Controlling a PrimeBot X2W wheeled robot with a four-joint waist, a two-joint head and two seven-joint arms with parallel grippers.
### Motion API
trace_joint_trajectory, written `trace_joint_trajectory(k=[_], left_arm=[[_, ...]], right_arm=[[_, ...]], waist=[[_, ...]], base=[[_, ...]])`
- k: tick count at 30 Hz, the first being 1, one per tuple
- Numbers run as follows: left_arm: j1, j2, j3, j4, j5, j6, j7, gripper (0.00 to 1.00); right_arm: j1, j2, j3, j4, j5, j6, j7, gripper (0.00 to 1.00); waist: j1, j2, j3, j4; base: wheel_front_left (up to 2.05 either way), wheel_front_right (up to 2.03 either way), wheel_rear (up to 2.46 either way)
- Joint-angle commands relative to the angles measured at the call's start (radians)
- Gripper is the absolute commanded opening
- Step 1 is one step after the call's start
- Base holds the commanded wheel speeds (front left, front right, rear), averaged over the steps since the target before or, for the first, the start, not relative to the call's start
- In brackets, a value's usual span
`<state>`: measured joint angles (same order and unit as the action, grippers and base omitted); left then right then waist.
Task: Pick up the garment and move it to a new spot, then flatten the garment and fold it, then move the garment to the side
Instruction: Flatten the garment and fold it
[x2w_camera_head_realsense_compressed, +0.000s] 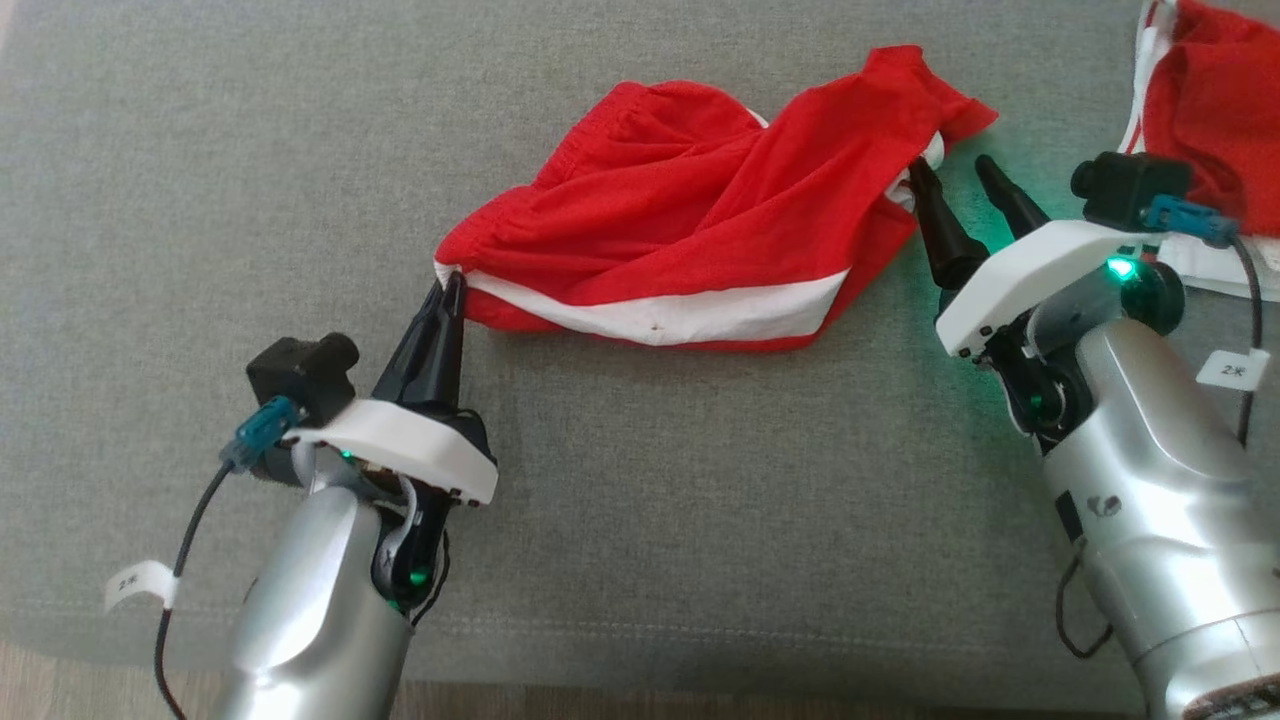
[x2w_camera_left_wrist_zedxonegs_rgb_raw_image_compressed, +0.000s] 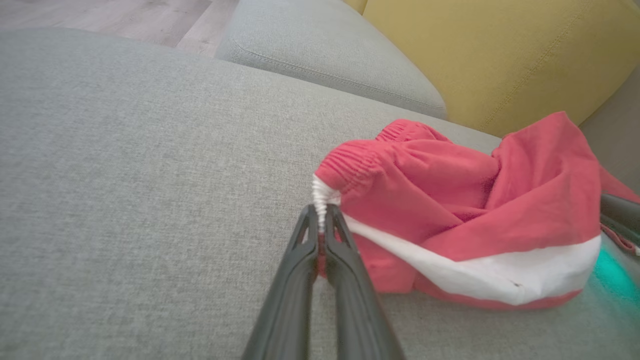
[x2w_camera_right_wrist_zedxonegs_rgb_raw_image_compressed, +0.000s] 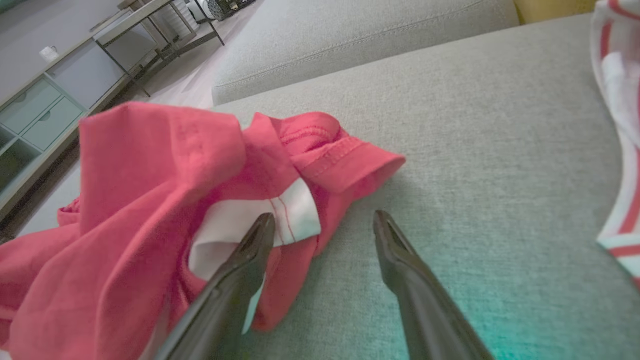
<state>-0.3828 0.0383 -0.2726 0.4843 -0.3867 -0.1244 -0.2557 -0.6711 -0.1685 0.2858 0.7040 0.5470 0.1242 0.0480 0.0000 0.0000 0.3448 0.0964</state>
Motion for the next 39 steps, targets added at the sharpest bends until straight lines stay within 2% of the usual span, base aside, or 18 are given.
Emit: trace_joint_trajectory(k=[1,12,14,15,16,26,33,39], left_arm=[[-0.036,0.012,0.027,-0.036,-0.005,-0.005,-0.006,0.0],[-0.042,0.012,0.02,-0.032,-0.011,-0.005,-0.006,0.0],[-0.042,0.012,0.019,-0.03,-0.012,-0.006,-0.006,0.0],[-0.042,0.012,0.018,-0.029,-0.013,-0.006,-0.006,0.0],[-0.042,0.012,0.017,-0.029,-0.014,-0.006,-0.006,0.0],[-0.042,0.012,0.021,-0.025,-0.016,-0.006,-0.006,0.0],[-0.015,0.012,0.055,-0.047,-0.007,-0.006,-0.006,0.0],[0.01,0.012,0.089,-0.111,0.018,-0.006,-0.006,0.0]], right_arm=[[-0.035,0.0,0.031,-0.013,0.022,0.007,-0.013,1.0],[-0.069,-0.013,0.109,0.033,0.099,0.007,-0.052,1.0],[-0.073,-0.018,0.125,0.039,0.111,0.007,-0.057,0.43],[-0.074,-0.02,0.132,0.042,0.118,0.007,-0.06,0.27],[-0.076,-0.023,0.139,0.044,0.124,0.007,-0.062,0.0],[-0.091,-0.063,0.215,0.056,0.16,0.007,-0.108,0.0],[-0.086,-0.18,0.281,0.027,0.019,0.007,-0.171,0.0],[-0.073,-0.281,0.259,-0.085,-0.055,0.007,-0.155,0.0]], waist=[[0.0,0.0,0.005,0.003],[0.0,0.0,0.012,0.007],[0.0,0.0,0.011,0.007],[0.0,0.0,0.011,0.007],[0.0,0.0,0.01,0.007],[0.0,0.0,-0.002,0.004],[0.0,0.0,-0.075,-0.017],[0.0,0.0,-0.156,-0.048]], base=[[0.0,0.0,0.0],[0.0,0.0,0.0],[0.0,0.0,0.0],[0.0,0.0,0.0],[0.0,0.0,0.0],[0.0,0.0,0.0],[0.0,0.0,0.0],[0.0,0.0,0.0]])
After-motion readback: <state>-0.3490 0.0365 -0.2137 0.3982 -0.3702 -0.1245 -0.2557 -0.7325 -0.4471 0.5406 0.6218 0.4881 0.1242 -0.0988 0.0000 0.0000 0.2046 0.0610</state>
